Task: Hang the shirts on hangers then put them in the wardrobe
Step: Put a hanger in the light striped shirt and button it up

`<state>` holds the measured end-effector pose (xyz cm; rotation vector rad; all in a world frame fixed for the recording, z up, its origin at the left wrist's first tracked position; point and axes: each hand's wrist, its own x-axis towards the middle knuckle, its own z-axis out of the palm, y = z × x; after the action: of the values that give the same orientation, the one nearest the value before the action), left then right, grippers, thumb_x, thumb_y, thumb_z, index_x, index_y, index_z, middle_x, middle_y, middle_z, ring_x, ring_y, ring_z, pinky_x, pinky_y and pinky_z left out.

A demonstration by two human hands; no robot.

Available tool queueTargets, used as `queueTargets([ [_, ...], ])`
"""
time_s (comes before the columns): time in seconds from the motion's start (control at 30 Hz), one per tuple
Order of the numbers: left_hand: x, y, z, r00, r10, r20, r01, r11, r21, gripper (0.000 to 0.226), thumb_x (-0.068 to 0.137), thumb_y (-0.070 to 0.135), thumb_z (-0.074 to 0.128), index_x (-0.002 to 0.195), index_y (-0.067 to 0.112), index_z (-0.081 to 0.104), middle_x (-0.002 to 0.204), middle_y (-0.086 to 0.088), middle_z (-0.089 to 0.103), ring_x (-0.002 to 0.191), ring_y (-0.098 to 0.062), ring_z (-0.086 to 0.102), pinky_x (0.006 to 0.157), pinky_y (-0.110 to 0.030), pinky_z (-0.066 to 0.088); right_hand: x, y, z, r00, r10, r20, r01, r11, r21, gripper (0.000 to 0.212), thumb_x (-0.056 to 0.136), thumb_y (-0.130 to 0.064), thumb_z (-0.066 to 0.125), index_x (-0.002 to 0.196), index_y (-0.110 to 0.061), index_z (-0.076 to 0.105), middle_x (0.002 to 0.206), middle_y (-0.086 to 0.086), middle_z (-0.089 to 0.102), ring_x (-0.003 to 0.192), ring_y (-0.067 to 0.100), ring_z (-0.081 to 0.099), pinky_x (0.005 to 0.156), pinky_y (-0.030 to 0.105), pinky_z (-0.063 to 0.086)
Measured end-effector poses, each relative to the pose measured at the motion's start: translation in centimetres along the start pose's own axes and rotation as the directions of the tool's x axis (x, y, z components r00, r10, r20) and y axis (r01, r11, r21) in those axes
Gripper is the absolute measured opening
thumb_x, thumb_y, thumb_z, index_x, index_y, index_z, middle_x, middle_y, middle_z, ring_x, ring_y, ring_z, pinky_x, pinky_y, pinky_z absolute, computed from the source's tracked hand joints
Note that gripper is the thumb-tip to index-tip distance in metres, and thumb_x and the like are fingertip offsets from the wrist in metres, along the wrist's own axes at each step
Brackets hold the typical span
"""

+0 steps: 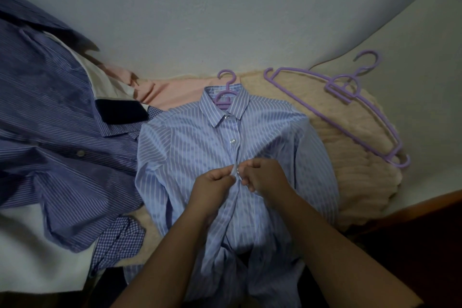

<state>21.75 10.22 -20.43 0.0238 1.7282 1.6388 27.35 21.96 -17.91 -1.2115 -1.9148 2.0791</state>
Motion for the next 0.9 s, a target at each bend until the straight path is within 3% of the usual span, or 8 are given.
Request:
queueTargets([
  [0.17,-0.5,0.6,0.3,0.999,0.044,0.013,-0.045,0.998,0.041,0.023,0.079,0.034,0.062,0.093,0.026,0.077,0.099,-0.021,0.071,0.087,-0.032,0.064,0.091,-0.051,0.049,-0.1,0.2,0.2,0.992,-0.126,0.001,0.126,0.992,-0.027,0.02,0.088,0.008,0.051,0.081,-0.009,0.059,0.059,0.003,0.054,0.04,0.001,0.049,0.037,0.012,0.035],
  [0.23,-0.5,0.7,0.3,0.998,0.065,-0.01,-0.065,0.996,0.059,0.022,0.09,0.027,0.056,0.095,0.023,0.077,0.097,-0.006,0.074,0.095,-0.022,0.069,0.094,-0.042,0.052,-0.1,0.6,0.1,0.973,-0.233,0.004,0.23,0.96,-0.157,0.023,0.09,0.006,0.047,0.092,-0.014,0.058,0.065,0.001,0.054,0.046,-0.001,0.053,0.044,0.011,0.039],
  [0.3,-0.3,0.6,0.3,0.997,0.08,-0.02,-0.079,0.996,0.05,0.024,0.096,0.019,0.052,0.098,0.022,0.076,0.099,-0.001,0.074,0.098,-0.017,0.068,0.095,-0.038,0.051,-0.1,0.9,-0.2,0.935,-0.353,0.046,0.349,0.885,-0.309,0.031,0.092,0.003,0.043,0.106,-0.021,0.058,0.066,0.0,0.054,0.058,0.011,0.058,0.053,0.022,0.045],
  [0.43,0.1,0.2,0.2,0.997,0.07,-0.014,-0.071,0.997,-0.019,0.016,0.085,0.025,0.065,0.097,0.026,0.076,0.101,-0.028,0.068,0.089,-0.028,0.055,0.086,-0.043,0.041,-0.2,0.5,-0.7,0.908,-0.394,0.139,0.416,0.813,-0.408,0.038,0.093,0.002,0.04,0.12,-0.015,0.06,0.076,-0.006,0.059,0.078,0.021,0.061,0.077,0.028,0.046],
  [0.57,0.9,-0.3,0.2,0.999,0.035,0.009,-0.034,0.997,-0.07,0.023,0.076,0.026,0.072,0.097,0.021,0.077,0.101,-0.037,0.063,0.09,-0.033,0.049,0.083,-0.048,0.038,0.0,0.3,-0.6,0.915,-0.375,0.145,0.399,0.799,-0.45,0.038,0.094,0.002,0.04,0.123,-0.01,0.06,0.113,0.012,0.064,0.096,0.021,0.063,0.087,0.026,0.047],
  [0.7,0.7,0.0,0.3,0.998,0.03,-0.051,-0.033,0.998,-0.062,0.013,0.084,0.01,0.072,0.096,0.012,0.076,0.096,-0.018,0.073,0.094,-0.032,0.067,0.098,-0.049,0.048,0.0,0.3,-0.5,0.93,-0.346,0.122,0.366,0.848,-0.382,0.033,0.095,-0.002,0.043,0.123,-0.008,0.061,0.109,0.015,0.066,0.071,-0.003,0.058,0.072,0.01,0.045],
  [0.8,0.4,0.2,0.6,0.994,0.089,-0.06,-0.088,0.996,0.01,0.016,0.085,0.008,0.07,0.1,0.01,0.075,0.093,-0.005,0.075,0.095,-0.022,0.07,0.093,-0.039,0.054,0.2,0.7,-0.3,0.942,-0.329,0.063,0.329,0.878,-0.346,0.027,0.094,-0.014,0.053,0.118,-0.01,0.065,0.099,0.008,0.068,0.083,0.009,0.058,0.087,0.032,0.051],
  [0.9,0.3,0.1,0.7,0.99,0.136,-0.042,-0.134,0.989,0.056,0.017,0.084,0.008,0.071,0.101,0.01,0.075,0.092,-0.001,0.076,0.094,-0.015,0.071,0.093,-0.034,0.054,0.7,1.1,-0.1,0.942,-0.336,0.016,0.32,0.88,-0.351,0.022,0.092,-0.013,0.057,0.11,-0.01,0.068,0.087,-0.004,0.064,0.081,0.01,0.059,0.085,0.035,0.053],
])
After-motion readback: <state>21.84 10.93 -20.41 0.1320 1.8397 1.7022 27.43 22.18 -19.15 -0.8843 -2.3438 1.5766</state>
